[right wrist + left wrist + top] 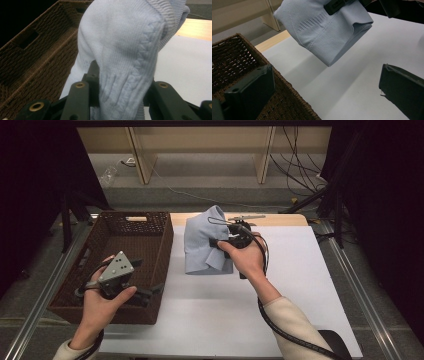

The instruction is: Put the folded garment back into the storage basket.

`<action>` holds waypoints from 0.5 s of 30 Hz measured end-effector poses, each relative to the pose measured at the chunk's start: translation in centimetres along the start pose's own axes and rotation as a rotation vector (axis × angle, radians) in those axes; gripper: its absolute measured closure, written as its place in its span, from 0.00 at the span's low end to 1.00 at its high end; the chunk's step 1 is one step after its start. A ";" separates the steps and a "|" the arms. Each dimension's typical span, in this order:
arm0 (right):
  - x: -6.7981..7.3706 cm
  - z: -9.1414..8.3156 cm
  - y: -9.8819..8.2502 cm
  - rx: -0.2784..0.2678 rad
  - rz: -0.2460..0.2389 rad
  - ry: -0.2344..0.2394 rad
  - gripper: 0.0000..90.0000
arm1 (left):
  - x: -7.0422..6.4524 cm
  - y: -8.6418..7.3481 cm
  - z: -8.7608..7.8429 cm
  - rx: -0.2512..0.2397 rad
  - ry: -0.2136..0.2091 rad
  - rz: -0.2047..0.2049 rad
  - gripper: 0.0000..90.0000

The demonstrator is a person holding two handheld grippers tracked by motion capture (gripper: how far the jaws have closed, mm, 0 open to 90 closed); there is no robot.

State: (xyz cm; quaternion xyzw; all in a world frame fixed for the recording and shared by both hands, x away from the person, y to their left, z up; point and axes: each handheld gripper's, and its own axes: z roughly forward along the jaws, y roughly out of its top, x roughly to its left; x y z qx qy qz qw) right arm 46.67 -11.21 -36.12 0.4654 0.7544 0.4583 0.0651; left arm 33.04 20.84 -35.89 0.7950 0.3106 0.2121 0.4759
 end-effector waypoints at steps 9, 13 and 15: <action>0.1 0.1 0.2 -0.003 -0.001 0.000 0.72 | 0.0 0.0 0.0 0.000 0.000 0.000 0.00; 0.3 0.2 0.3 -0.002 -0.003 0.000 0.72 | 0.0 0.0 0.0 -0.001 0.000 0.001 0.00; 0.3 0.2 0.4 -0.001 -0.005 0.001 0.72 | 0.0 0.0 0.0 -0.001 0.000 0.000 0.00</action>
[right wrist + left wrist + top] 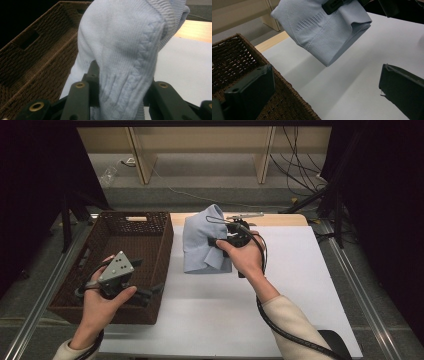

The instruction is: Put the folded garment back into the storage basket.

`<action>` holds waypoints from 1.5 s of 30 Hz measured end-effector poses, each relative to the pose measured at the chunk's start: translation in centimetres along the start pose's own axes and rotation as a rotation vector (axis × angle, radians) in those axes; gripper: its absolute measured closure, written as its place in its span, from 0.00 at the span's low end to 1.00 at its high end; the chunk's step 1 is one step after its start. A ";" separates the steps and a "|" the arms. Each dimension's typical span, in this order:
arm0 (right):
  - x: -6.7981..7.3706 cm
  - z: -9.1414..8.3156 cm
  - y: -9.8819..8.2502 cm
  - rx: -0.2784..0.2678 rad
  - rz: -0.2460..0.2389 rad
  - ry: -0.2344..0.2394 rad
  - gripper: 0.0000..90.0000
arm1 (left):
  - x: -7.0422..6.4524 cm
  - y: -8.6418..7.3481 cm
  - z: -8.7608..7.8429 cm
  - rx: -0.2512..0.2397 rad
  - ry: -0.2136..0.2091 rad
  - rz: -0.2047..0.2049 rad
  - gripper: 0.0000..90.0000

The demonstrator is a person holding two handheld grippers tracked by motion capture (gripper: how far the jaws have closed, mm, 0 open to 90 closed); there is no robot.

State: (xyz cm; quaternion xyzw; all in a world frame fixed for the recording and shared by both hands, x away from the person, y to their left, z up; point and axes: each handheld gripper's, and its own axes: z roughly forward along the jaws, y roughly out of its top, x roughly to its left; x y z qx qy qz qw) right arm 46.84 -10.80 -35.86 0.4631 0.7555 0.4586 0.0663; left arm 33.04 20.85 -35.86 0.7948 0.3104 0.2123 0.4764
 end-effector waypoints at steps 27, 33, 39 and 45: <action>0.9 0.5 0.8 -0.002 -0.013 0.011 0.71 | 0.0 0.0 -0.1 -0.003 0.002 0.001 0.00; 1.2 0.7 0.9 -0.002 -0.014 0.012 0.71 | 0.1 0.0 -0.1 -0.004 0.002 0.000 0.00; 1.3 0.8 1.1 0.001 -0.018 0.014 0.71 | 0.1 0.0 0.0 -0.002 0.001 0.001 0.00; 1.5 0.8 1.3 -0.003 -0.020 0.015 0.71 | 0.0 0.0 0.0 0.001 -0.002 0.002 0.00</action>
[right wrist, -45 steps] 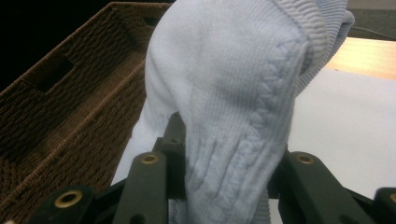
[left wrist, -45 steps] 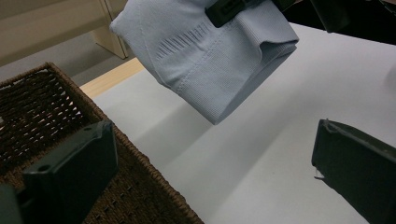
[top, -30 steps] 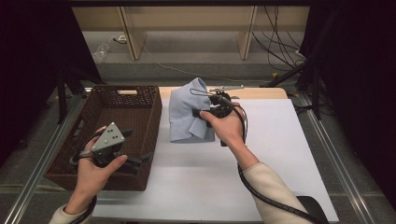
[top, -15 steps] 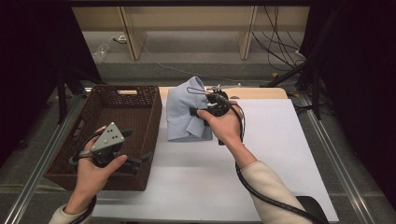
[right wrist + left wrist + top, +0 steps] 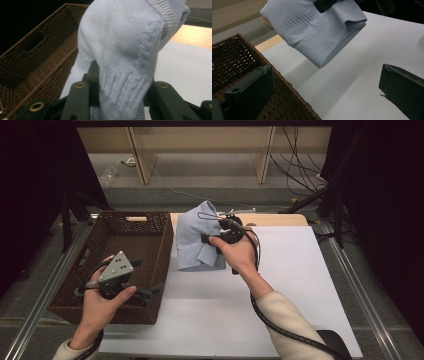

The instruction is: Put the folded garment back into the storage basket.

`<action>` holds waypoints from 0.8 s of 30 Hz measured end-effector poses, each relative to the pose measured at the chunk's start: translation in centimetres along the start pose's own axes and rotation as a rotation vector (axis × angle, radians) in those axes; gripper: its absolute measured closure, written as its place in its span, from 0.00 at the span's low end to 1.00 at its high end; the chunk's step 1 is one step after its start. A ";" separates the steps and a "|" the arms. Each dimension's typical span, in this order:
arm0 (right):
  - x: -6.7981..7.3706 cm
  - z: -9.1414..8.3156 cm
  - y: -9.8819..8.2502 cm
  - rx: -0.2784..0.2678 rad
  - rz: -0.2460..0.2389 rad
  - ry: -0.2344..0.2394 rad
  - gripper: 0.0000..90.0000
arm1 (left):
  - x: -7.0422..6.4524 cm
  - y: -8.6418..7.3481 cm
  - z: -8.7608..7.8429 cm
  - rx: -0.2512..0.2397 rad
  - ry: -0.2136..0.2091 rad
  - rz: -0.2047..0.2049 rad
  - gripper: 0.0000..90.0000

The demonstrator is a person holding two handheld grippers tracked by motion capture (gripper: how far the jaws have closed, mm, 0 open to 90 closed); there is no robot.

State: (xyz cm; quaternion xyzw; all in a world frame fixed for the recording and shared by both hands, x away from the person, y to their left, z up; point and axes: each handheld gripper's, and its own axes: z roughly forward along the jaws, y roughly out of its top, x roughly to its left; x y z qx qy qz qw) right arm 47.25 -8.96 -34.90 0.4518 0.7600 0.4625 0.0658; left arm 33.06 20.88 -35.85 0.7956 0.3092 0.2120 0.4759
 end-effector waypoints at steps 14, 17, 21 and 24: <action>0.3 0.1 0.5 0.000 -0.004 0.000 0.71 | 0.0 0.0 0.0 0.001 0.000 0.002 0.00; 0.5 0.2 0.6 -0.001 -0.009 0.002 0.71 | 0.0 0.0 0.0 -0.001 0.001 0.001 0.00; 0.7 0.4 0.7 0.000 -0.011 0.004 0.71 | 0.0 0.0 0.0 -0.001 0.000 0.002 0.00; 0.8 0.4 0.8 -0.001 -0.009 0.004 0.71 | 0.0 0.0 0.0 0.000 0.000 0.002 0.00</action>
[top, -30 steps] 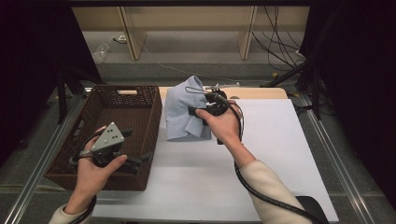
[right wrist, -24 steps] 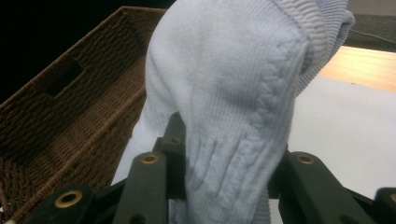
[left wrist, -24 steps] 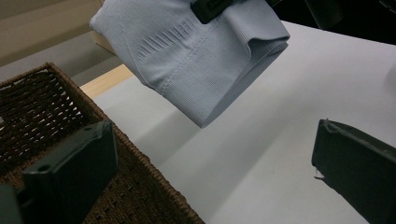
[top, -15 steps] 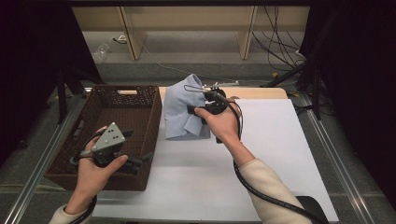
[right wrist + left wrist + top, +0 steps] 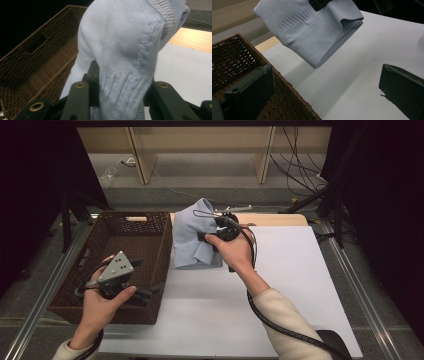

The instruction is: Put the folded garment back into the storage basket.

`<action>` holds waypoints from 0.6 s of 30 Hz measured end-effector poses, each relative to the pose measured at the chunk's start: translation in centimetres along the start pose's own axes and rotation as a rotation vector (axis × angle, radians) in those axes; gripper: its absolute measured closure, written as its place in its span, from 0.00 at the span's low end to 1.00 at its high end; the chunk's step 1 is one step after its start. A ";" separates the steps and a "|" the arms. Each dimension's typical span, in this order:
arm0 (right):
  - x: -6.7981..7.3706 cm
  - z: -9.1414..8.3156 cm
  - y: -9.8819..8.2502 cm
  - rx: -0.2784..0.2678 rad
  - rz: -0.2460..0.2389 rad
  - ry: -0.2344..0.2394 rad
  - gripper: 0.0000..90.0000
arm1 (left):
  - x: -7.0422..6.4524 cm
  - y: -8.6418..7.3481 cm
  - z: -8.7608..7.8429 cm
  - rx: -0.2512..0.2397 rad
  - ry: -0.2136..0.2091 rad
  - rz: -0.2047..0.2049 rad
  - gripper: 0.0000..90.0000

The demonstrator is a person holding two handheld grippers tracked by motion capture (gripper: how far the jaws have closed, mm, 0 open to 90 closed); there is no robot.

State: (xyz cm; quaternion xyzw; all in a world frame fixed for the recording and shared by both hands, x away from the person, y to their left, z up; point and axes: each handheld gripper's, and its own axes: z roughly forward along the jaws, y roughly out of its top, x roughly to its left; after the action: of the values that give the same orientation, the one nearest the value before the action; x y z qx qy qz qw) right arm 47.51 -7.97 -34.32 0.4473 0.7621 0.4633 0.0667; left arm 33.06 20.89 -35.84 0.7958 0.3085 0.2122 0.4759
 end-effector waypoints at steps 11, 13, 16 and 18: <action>0.4 0.4 0.3 0.001 -0.010 0.006 0.71 | 0.0 0.0 -0.1 -0.003 0.001 -0.001 0.00; 0.5 0.4 0.5 0.002 -0.011 0.005 0.71 | 0.0 0.1 -0.1 -0.004 0.001 -0.001 0.00; 0.6 0.5 0.6 0.004 -0.010 0.007 0.71 | 0.0 0.1 -0.1 -0.004 0.001 0.000 0.00; 0.6 0.5 0.7 0.002 -0.014 0.006 0.71 | 0.0 0.1 -0.1 -0.004 0.001 0.000 0.00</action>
State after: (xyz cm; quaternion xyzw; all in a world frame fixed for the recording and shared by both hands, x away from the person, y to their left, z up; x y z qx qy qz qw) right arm 47.81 -7.06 -33.88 0.4407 0.7657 0.4636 0.0671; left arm 33.03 20.97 -35.74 0.7948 0.3082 0.2132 0.4773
